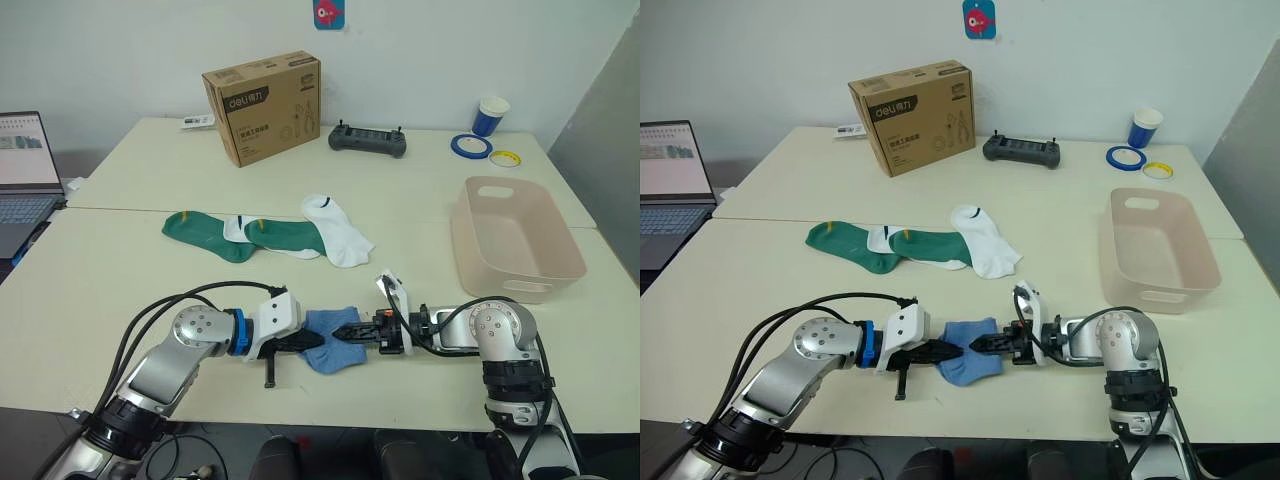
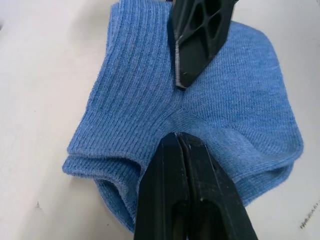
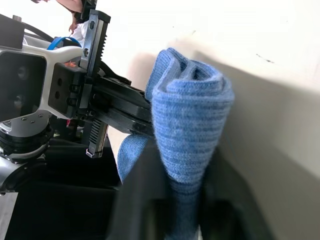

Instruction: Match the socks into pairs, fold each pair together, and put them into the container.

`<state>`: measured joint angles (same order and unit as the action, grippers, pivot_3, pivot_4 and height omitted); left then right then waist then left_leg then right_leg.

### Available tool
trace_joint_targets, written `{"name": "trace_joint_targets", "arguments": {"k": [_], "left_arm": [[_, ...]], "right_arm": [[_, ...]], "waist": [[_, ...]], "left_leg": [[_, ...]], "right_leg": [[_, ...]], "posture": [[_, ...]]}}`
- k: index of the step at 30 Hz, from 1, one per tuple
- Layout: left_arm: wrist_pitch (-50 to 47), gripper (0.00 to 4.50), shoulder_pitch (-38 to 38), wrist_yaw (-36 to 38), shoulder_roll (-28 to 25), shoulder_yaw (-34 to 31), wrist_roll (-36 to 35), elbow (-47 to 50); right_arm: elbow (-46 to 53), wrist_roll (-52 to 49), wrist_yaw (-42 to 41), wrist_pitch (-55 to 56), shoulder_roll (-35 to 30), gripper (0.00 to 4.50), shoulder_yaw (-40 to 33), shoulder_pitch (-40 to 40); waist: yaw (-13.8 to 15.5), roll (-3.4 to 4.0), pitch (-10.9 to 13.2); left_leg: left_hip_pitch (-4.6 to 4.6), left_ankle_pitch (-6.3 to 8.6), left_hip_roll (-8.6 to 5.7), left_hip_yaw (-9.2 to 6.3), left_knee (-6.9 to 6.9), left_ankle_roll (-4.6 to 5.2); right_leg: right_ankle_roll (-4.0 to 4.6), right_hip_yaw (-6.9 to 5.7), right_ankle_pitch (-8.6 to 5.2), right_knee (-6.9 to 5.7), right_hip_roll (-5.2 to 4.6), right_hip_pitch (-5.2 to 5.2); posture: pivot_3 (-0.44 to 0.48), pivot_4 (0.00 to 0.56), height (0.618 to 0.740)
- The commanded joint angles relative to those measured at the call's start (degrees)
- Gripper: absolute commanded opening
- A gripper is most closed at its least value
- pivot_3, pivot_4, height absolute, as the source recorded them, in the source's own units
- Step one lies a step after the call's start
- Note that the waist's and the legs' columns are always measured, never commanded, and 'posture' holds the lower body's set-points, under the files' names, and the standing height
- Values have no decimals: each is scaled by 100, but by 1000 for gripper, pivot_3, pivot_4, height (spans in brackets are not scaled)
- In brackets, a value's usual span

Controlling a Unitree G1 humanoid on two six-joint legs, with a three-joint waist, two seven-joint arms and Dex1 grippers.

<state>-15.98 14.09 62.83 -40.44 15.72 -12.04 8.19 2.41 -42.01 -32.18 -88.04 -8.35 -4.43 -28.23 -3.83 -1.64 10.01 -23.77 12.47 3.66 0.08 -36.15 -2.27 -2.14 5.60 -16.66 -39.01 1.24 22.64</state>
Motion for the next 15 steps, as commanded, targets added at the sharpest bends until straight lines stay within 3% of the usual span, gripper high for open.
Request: {"name": "trace_joint_targets", "arguments": {"k": [1, 2, 6, 10, 15], "left_arm": [[-53, 0, -27, -54, -28, -209, -39, -51], [-84, 0, -35, -16, -10, -317, -208, 21], [-929, 859, -33, 3, 33, -974, -1324, 642], [-1415, 2122, 56, -39, -107, -1373, -1793, 1037], [-2358, 3835, 623, -252, -335, -1947, -2595, 1328]], "right_arm": [[108, -63, 13, 113, -38, 15, 5, -18], [142, -31, -9, 194, -101, 15, 61, -7], [574, 19, -304, 669, -523, 0, 373, 24], [915, -156, -475, 935, -821, 0, 337, 9], [1558, 106, -647, 1689, -1664, 0, 343, -98]], "waist": [[-1, 0, 0], [-1, 0, 0], [-18, 0, 5], [-4, -1, 4], [30, -5, 13]], "left_leg": [[0, 0, 0, 0, 0, 0], [0, 0, 0, 0, 0, 0], [-14, 0, 0, 1, 0, 0], [-65, -1, -3, 1, 0, -1], [-83, 0, -1, -10, 4, -1]], "right_leg": [[0, 0, 0, 0, 0, 1], [0, 1, 0, 0, 0, 1], [0, 0, 0, 0, 0, 14], [-4, 0, 0, 1, -2, 60], [-7, -11, -4, 2, 2, 75]], "posture": [[0, 150, 740], [0, 150, 740], [0, 150, 740], [0, 150, 740], [0, 150, 740]]}}
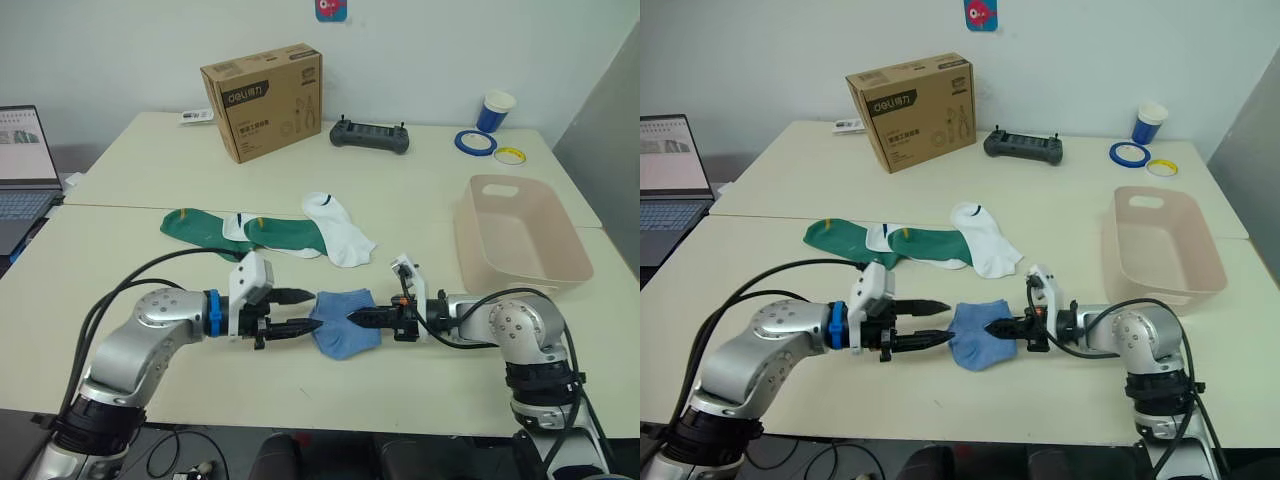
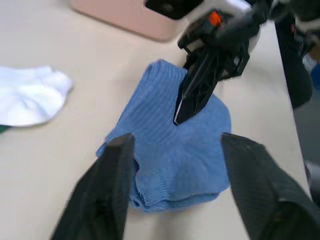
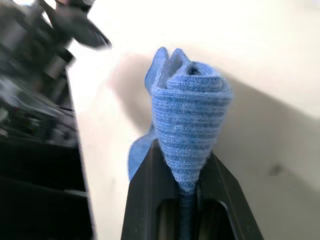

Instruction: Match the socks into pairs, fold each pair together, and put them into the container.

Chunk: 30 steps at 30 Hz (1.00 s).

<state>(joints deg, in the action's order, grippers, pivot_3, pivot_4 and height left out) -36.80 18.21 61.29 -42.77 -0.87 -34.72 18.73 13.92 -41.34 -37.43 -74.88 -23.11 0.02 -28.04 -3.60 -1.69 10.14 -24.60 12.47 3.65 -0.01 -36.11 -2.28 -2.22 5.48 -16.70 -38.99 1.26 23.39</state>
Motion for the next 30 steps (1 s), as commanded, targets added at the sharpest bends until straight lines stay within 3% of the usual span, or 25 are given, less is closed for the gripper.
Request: {"name": "trace_joint_targets", "arguments": {"k": [1, 3, 15, 23, 30], "left_arm": [[-273, 4060, 370, -183, -34, -285, -334, 237], [-265, 4463, 636, -349, 133, -277, -358, 158], [112, 4463, 2626, -1167, 1737, 549, 218, -628], [773, 4463, 3266, -1443, 2805, 1063, 823, -1443], [860, 4463, 3159, -1455, 3101, 1229, 961, -1363]], "right_arm": [[464, -33, -58, 391, -260, 0, -274, -206], [514, -130, 62, 419, -357, 0, -550, -366], [63, 905, 54, 1770, -2307, 0, -1027, -1194], [-1498, 3523, -606, 5047, -4162, 0, 196, -1034], [-2665, 5000, -917, 6537, -4531, 0, 976, -1225]], "waist": [[16, 0, 0], [30, 0, 0], [169, -4, 2], [183, 1, 4], [147, 15, 7]], "left_leg": [[0, 0, -1, 1, 0, 0], [0, 0, -3, 2, 0, 0], [-3, -1, -10, 7, -12, -1], [-2, -1, -12, 16, -11, -1], [5, -4, -12, 21, -11, -3]], "right_leg": [[-1, 1, 0, 2, 0, -1], [-1, 2, -1, 2, -1, -1], [3, 6, 6, 8, -4, -8], [18, 11, 14, 10, -5, -5], [19, 18, 15, -1, -7, -5]], "posture": [[0, 150, 740], [0, 150, 740], [0, 150, 740], [0, 150, 740], [0, 150, 740]]}}
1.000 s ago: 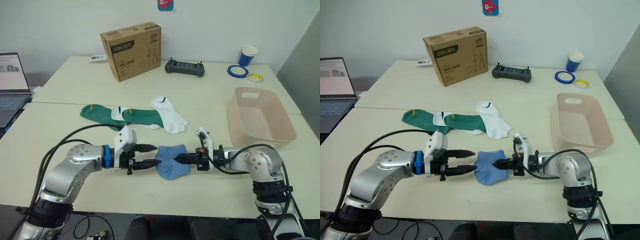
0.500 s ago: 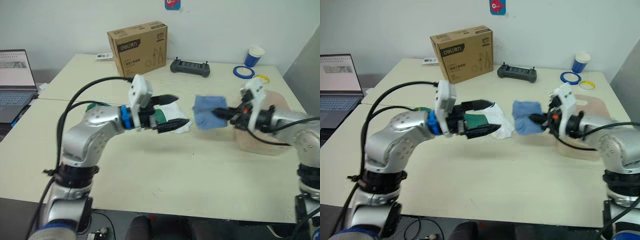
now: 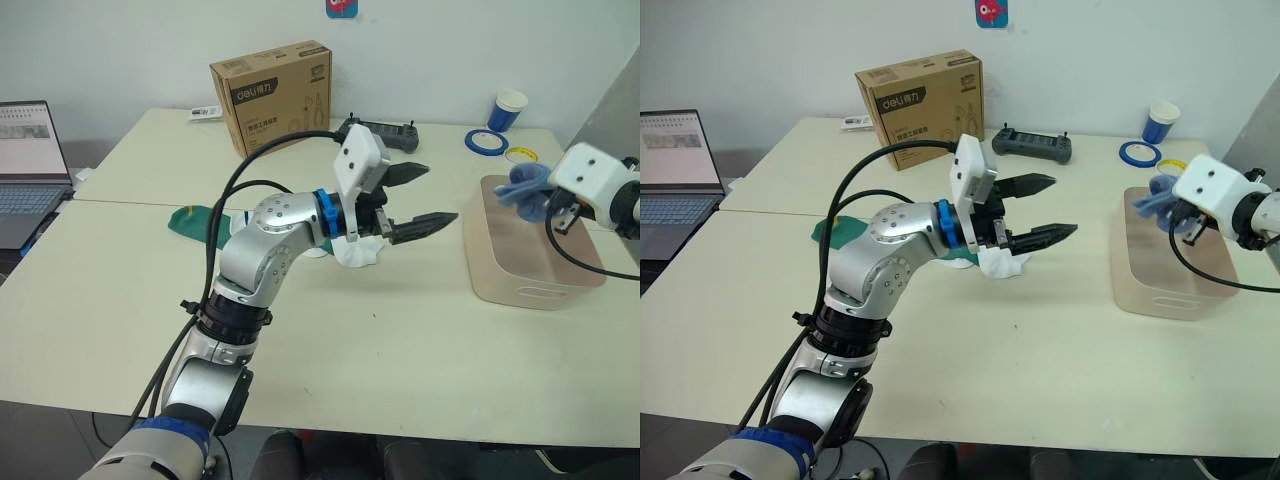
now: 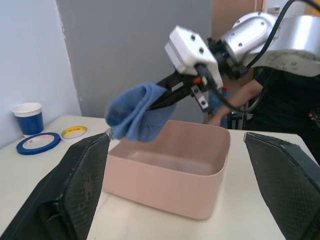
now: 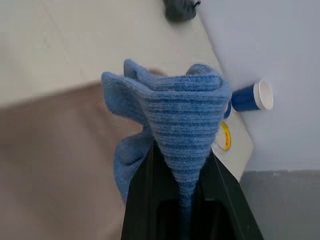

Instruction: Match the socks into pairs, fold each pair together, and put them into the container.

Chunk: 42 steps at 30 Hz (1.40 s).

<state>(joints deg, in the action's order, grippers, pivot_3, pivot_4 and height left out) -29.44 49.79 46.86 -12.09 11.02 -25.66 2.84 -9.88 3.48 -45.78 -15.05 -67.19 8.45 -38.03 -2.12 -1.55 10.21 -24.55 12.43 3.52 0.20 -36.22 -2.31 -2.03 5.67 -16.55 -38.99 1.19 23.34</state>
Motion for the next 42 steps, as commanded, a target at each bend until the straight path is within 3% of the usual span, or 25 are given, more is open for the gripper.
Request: {"name": "trace_joint_targets", "arguments": {"k": [1, 10, 18, 25, 30, 35, 38, 42], "left_arm": [[134, 4463, -13, -16, 54, 68, 84, 234], [-174, 4463, -126, 251, -123, 304, 77, 524], [-204, 4463, -142, 279, -179, 307, 143, 543], [-148, 4500, -196, 295, -244, 280, 190, 492], [-104, 4500, -214, 333, -268, 266, 198, 451], [-8, 4500, -212, 324, -240, 283, 239, 364], [-5, 4500, -214, 335, -213, 298, 217, 384], [20, 4500, -189, 357, -203, 302, 251, 342]], "right_arm": [[-450, 679, -126, 733, -95, 0, 237, -266], [-1596, 1361, -1067, 1601, 381, 0, 911, -598], [-2078, 1423, -1695, 1863, 761, 0, 977, -851], [-2282, 1332, -2789, 1886, 579, 2236, 945, -1450], [-2049, 1118, -3560, 1536, 354, 4080, 780, -1749], [-2342, 1351, -3132, 1552, 431, 4080, 725, -2211], [-2390, 1224, -3157, 1549, 579, 3470, 695, -1993], [-2624, 1277, -3018, 1705, 790, 2060, 765, -1594]], "waist": [[-5, 3, -1], [11, 14, 1], [28, 16, 2], [27, 21, 5], [30, 23, 6], [20, 31, 8], [28, 31, 8], [28, 31, 8]], "left_leg": [[1, 0, 0, -1, 0, 0], [9, -4, -2, 2, -15, -7], [7, -3, -2, -2, -44, -5], [7, -1, -2, 0, -63, -2], [7, -1, -3, 0, -69, -2], [7, -1, -5, 2, -70, -2], [8, -1, -4, -2, -70, -2], [7, -1, -7, 0, -73, -2]], "right_leg": [[0, 0, 0, -1, 1, 0], [1, 4, 1, -6, -3, -12], [-1, 0, 3, -11, -5, -21], [-12, 3, 11, -14, -5, -26], [-14, 4, 12, -13, -8, -30], [-15, 5, 13, -16, -10, -29], [-15, 1, 13, -17, -9, -30], [-15, 2, 13, -14, -13, -35]], "posture": [[0, 150, 740], [0, 150, 740], [0, 150, 740], [0, 150, 740], [0, 150, 740], [0, 150, 740], [0, 150, 740], [0, 150, 740]]}}
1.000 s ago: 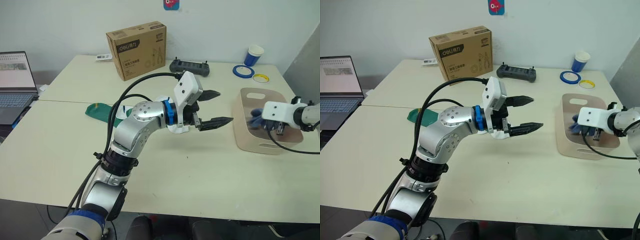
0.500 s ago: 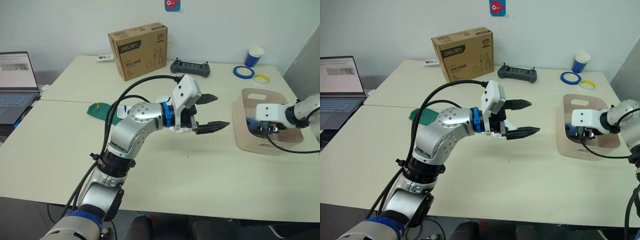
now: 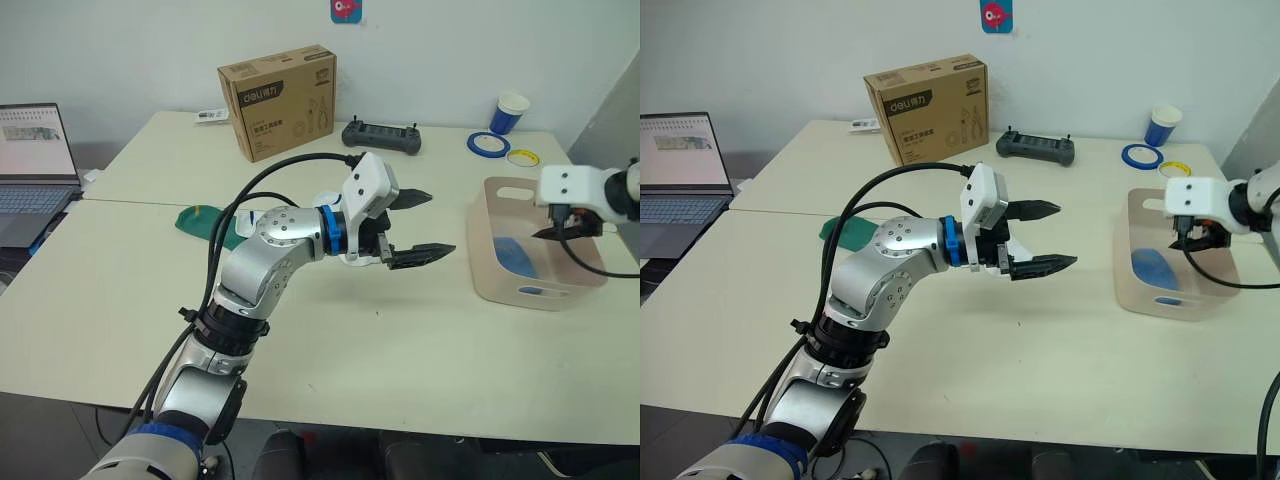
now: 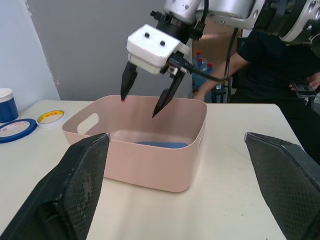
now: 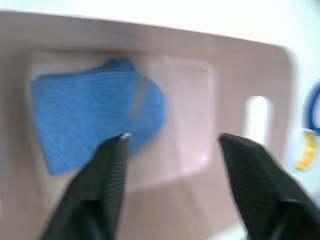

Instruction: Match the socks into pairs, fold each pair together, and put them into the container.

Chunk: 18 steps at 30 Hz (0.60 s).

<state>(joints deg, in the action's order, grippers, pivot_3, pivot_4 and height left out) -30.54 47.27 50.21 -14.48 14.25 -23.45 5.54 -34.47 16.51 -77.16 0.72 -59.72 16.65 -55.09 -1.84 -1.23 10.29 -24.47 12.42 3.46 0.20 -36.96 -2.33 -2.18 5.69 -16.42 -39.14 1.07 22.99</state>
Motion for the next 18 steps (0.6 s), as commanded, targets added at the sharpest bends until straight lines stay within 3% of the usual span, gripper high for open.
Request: {"name": "trace_joint_targets", "arguments": {"k": [1, 5, 6, 12, 18], "left_arm": [[130, 4500, 73, 27, 39, -24, 34, 64], [82, 4500, 103, -12, 85, -7, 49, 97], [57, 4500, 100, -28, 95, 9, 54, 133], [-27, 4500, 46, -56, 50, -14, 52, 246], [-50, 4500, 40, -56, -86, -83, 44, 268]], "right_arm": [[-296, 29, 251, 203, 126, 1710, -39, 151], [-740, 224, 483, 425, 341, 203, 91, 274], [-826, 302, 489, 512, 353, 12, 166, 320], [-1109, 256, 489, 591, 537, 12, 129, 286], [-1197, 320, 726, 769, 334, 12, -5, -243]], "waist": [[0, 3, 0], [-5, 11, -1], [-2, 12, -1], [-5, 13, -2], [-9, 14, -1]], "left_leg": [[0, 0, -1, 1, -1, 0], [0, -1, -4, 5, -1, -1], [1, -1, -4, 2, -1, -1], [1, -1, -4, 1, -2, -1], [2, -1, -5, 2, -2, -1]], "right_leg": [[-1, 1, 1, -1, -2, 0], [-4, 5, 3, -7, -5, 3], [-4, 3, 3, -7, -4, 3], [-4, 2, 3, -9, -4, 1], [-4, 4, 3, -15, -5, 3]], "posture": [[0, 150, 740], [0, 150, 740], [0, 150, 740], [0, 150, 740], [0, 150, 740]]}}
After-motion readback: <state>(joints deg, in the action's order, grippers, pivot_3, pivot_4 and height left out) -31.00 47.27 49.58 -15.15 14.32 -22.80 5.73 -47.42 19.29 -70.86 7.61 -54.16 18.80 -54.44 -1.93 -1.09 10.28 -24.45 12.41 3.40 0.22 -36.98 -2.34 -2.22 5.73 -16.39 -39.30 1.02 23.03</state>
